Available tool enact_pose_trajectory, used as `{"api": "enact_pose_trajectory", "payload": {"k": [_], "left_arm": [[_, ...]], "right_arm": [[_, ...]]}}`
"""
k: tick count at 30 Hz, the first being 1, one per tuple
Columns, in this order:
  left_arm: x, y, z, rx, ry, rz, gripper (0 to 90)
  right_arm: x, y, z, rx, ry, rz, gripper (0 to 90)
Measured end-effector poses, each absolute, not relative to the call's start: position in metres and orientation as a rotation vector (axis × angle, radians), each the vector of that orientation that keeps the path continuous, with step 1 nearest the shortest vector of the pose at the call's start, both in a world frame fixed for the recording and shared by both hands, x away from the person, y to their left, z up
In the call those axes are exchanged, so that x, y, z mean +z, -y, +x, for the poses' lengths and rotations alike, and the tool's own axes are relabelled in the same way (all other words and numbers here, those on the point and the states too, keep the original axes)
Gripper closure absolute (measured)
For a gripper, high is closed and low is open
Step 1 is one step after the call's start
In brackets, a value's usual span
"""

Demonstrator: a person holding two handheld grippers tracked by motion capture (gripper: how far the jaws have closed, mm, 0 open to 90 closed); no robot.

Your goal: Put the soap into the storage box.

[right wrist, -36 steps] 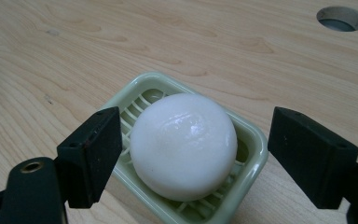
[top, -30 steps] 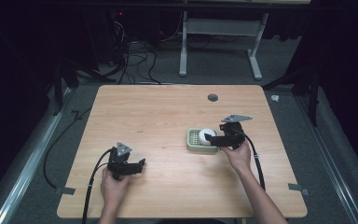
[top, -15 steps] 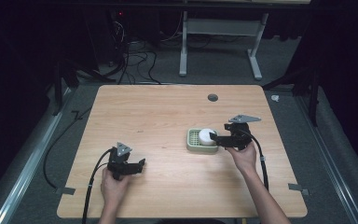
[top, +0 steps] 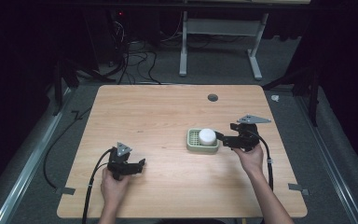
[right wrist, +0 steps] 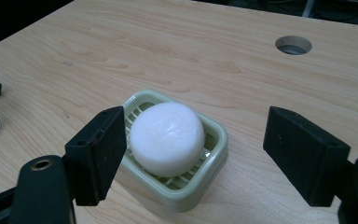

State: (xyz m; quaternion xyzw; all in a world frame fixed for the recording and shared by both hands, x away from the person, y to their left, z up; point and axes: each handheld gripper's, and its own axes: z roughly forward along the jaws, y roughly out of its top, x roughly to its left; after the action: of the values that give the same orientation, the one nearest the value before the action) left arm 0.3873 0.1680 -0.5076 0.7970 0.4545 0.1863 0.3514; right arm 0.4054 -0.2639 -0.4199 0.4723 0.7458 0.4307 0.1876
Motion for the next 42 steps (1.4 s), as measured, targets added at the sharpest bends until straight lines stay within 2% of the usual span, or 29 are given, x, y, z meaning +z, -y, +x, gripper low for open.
{"api": "enact_pose_trajectory", "payload": {"k": [42], "left_arm": [[-0.508, -0.168, 0.387, 0.484, -1.176, 2.064, 16.8]], "right_arm": [[-0.409, 0.31, 0.364, 1.247, -1.983, 1.368, 23.5]]}}
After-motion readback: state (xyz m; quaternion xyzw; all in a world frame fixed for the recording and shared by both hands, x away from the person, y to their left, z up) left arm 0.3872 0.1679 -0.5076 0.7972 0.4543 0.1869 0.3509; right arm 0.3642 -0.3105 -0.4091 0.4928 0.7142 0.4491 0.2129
